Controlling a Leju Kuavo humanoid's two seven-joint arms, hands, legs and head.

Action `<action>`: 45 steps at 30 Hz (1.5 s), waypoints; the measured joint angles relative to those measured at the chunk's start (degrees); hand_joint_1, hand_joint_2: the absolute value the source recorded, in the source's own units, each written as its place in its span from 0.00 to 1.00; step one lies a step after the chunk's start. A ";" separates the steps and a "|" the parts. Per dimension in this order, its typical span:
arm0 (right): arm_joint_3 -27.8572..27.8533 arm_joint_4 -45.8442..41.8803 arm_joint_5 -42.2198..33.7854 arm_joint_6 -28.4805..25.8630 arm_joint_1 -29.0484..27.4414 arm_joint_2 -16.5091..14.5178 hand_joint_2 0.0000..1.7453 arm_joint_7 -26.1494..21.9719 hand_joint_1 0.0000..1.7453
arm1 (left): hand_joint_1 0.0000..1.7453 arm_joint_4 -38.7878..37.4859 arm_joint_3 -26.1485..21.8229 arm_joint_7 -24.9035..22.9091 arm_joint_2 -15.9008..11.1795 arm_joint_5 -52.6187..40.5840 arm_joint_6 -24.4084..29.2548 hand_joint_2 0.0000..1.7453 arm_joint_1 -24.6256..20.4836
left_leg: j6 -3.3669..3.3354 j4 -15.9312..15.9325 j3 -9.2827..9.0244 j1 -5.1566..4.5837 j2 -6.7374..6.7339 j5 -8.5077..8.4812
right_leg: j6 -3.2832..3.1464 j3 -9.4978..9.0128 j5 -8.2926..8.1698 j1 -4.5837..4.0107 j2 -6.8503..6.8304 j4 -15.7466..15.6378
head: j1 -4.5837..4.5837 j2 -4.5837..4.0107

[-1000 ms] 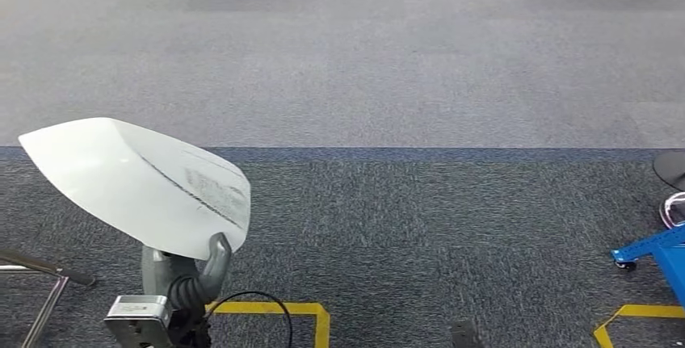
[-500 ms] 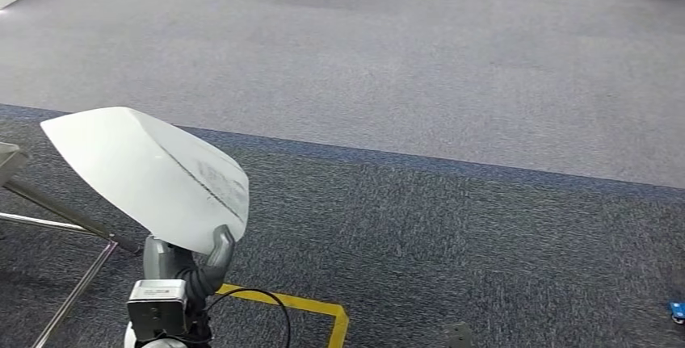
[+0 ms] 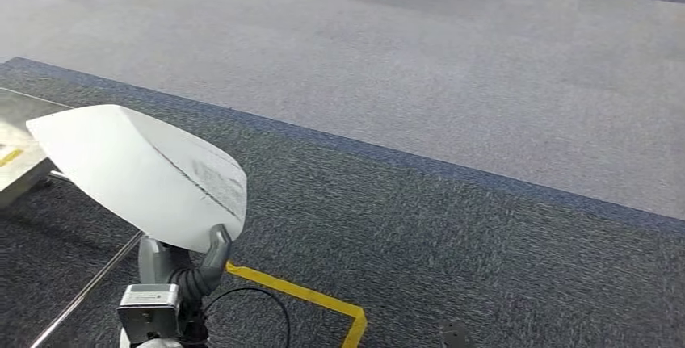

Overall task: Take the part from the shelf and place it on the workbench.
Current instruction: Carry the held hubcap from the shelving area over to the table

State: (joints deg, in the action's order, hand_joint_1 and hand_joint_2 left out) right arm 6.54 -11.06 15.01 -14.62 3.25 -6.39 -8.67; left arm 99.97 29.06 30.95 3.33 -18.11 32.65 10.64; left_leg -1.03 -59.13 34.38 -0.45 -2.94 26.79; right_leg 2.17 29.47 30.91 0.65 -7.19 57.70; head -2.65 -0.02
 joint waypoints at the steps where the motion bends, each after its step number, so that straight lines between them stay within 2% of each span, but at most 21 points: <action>1: 0.09 -0.02 0.22 0.04 0.24 -0.04 0.00 0.02 0.00 | 1.00 0.18 -0.01 0.38 0.00 0.45 -0.33 1.00 0.11 | -0.31 0.19 -0.07 0.12 0.58 -0.09 | 0.30 0.02 0.37 0.08 0.53 0.20 | 0.06 0.00; 5: 0.24 -0.04 0.47 0.04 0.52 -0.06 0.00 0.06 0.00 | 1.00 0.43 -0.01 0.85 0.04 0.92 -0.57 1.00 0.19 | -0.69 0.51 -0.28 0.40 1.27 -0.28 | 0.62 0.39 1.24 0.24 2.71 1.01 | 0.34 -0.01; 6: 0.25 -0.04 0.55 0.04 0.49 -0.06 0.00 0.13 0.00 | 1.00 0.45 -0.03 0.92 0.07 1.15 -0.59 1.00 0.19 | -0.90 0.51 -0.26 0.43 1.71 -0.26 | 0.64 1.71 2.54 0.27 3.74 3.72 | 0.42 -0.01; 7: 0.27 -0.03 0.67 0.07 0.27 -0.06 0.00 0.27 0.00 | 1.00 0.48 -0.07 1.17 0.07 1.41 -0.60 1.00 0.29 | -1.13 0.50 -0.29 0.44 2.82 -0.24 | 0.66 4.05 3.83 0.30 4.85 7.90 | 0.50 -0.01; 9: 0.32 -0.02 0.90 0.61 -0.08 -0.05 0.00 0.52 0.00 | 1.00 0.51 -0.20 2.00 0.05 1.66 -0.66 1.00 0.43 | -1.44 0.43 -0.56 0.47 6.17 -0.12 | 0.50 6.58 2.57 0.39 7.53 10.64 | 0.67 -0.01; 11: 0.33 -0.02 0.98 1.46 -0.08 0.00 0.00 0.55 0.00 | 1.00 0.50 -0.30 2.75 0.03 1.30 -0.82 1.00 0.22 | -1.09 0.19 -0.69 0.44 8.63 0.06 | 0.14 4.31 -1.53 0.61 10.25 3.85 | 0.65 -0.01; 13: 0.34 -0.01 1.15 2.00 0.18 0.04 0.00 0.61 0.00 | 1.00 0.49 -0.36 3.06 0.04 1.06 -1.16 1.00 -0.23 | -0.40 0.06 -0.25 0.59 9.80 -0.05 | -0.15 2.81 -1.81 0.64 11.95 0.87 | 0.61 -0.01; 15: 0.35 -0.01 1.40 2.32 0.50 0.02 0.00 0.73 0.00 | 1.00 0.48 -0.42 2.97 0.05 0.76 -1.64 1.00 -0.45 | 0.33 0.10 0.12 0.81 10.61 -0.26 | -0.58 2.40 -1.87 0.62 11.04 0.49 | 0.60 0.00; 17: 0.35 -0.02 1.66 2.53 0.77 -0.01 0.00 0.81 0.00 | 1.00 0.45 -0.44 2.58 0.04 0.31 -2.07 1.00 -0.68 | 1.01 -1.48 0.78 0.66 8.38 0.78 | -1.20 2.02 -2.02 0.78 9.68 0.11 | 0.33 0.00; 19: 0.35 -0.02 1.78 2.68 0.75 0.00 0.00 0.86 0.00 | 1.00 0.37 -0.45 2.19 0.03 0.05 -2.23 1.00 -1.11 | 1.65 -7.27 3.35 0.61 4.90 3.87 | -1.72 1.64 -1.88 0.79 7.97 -0.10 | -0.02 -0.01; 22: 0.35 -0.02 1.82 2.75 0.59 0.02 0.00 0.87 0.00 | 1.00 0.09 -0.45 1.99 -0.07 0.03 -2.23 1.00 -1.27 | 2.14 -15.48 7.38 0.99 3.62 6.51 | -1.94 1.36 -1.47 0.68 5.30 -0.07 | -0.10 -0.01; 24: 0.35 -0.02 1.85 2.75 0.73 0.03 0.00 0.87 0.00 | 1.00 -0.07 -0.45 1.99 -0.11 0.04 -2.24 1.00 -1.27 | 2.10 -11.82 5.66 1.07 3.08 3.40 | -1.76 0.96 -1.14 0.67 3.78 -0.06 | -0.11 -0.01; 26: 0.35 -0.02 1.89 2.75 0.85 0.03 0.00 0.86 0.00 | 1.00 -0.12 -0.45 1.99 -0.11 0.03 -2.23 1.00 -1.34 | 1.70 -4.44 2.07 0.71 0.70 0.04 | -1.31 0.40 -0.61 0.45 2.52 -0.01 | -0.11 -0.01; 28: 0.35 -0.02 1.91 2.76 0.90 0.03 0.00 0.86 0.00 | 1.00 -0.15 -0.45 1.99 -0.08 0.02 -2.24 1.00 -1.53 | 0.94 -0.67 0.42 0.18 -1.26 -0.44 | -0.70 0.11 -0.14 0.07 1.40 0.06 | -0.05 -0.01; 31: 0.35 -0.05 1.93 2.82 1.13 0.03 0.00 0.86 0.00 | 1.00 -0.23 -0.55 1.99 -0.06 0.01 -2.23 1.00 -1.54 | -0.20 -0.17 0.45 0.07 0.26 -0.11 | 0.23 -0.27 0.53 -0.01 0.30 0.05 | 0.13 0.00; 33: 0.35 -0.09 1.93 2.84 1.41 0.03 0.00 0.85 0.00 | 1.00 -0.24 -0.61 1.99 0.01 0.01 -2.24 1.00 -1.60 | -0.83 0.13 0.27 0.37 1.57 -0.24 | 0.65 0.96 2.52 0.23 3.02 2.83 | 0.38 0.00; 36: 0.35 -0.08 1.93 2.87 1.13 0.04 0.00 0.86 0.00 | 1.00 -0.30 -0.66 1.85 0.07 -0.02 -2.43 1.00 -1.70 | -1.39 0.15 0.24 0.47 3.73 -0.21 | 0.70 6.73 6.88 0.34 6.58 13.53 | 0.74 -0.01; 38: 0.35 -0.07 1.94 3.04 0.78 0.05 0.00 0.81 0.00 | 1.00 -0.43 -0.70 1.69 0.06 -0.05 -2.57 1.00 -1.64 | -1.44 0.10 0.14 0.41 5.47 -0.17 | 0.58 8.84 5.99 0.33 7.02 15.84 | 0.74 -0.01; 41: 0.35 -0.06 1.78 3.72 0.73 0.07 0.00 0.45 0.00 | 1.00 -0.64 -0.76 1.52 0.07 -0.07 -2.62 1.00 -1.64 | -1.16 -0.07 -0.08 0.40 7.94 -0.03 | 0.20 5.68 -0.53 0.50 9.29 6.28 | 0.74 -0.01; 43: 0.36 -0.05 1.64 4.24 0.67 0.07 0.00 0.04 0.00 | 1.00 -0.75 -0.79 1.23 0.12 0.01 -2.65 1.00 -1.70 | -0.62 -0.30 0.20 0.50 9.28 0.02 | -0.04 3.48 -1.81 0.63 11.38 1.65 | 0.69 -0.01; 45: 0.36 -0.05 1.67 4.56 0.58 0.07 0.00 -0.26 0.00 | 1.00 -0.88 -0.84 1.04 0.16 0.11 -2.73 1.00 -1.70 | 0.11 -0.26 0.58 0.74 10.51 -0.23 | -0.44 2.80 -1.54 0.54 11.19 0.94 | 0.67 -0.01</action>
State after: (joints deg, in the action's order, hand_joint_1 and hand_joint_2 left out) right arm 6.89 -11.11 16.68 -10.06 3.82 -6.32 -8.93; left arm 99.09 28.22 31.98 3.50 -18.00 29.92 8.95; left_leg -0.92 -59.39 34.95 0.29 7.57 26.57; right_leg 1.73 32.27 29.37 1.19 4.00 58.64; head -1.98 -0.02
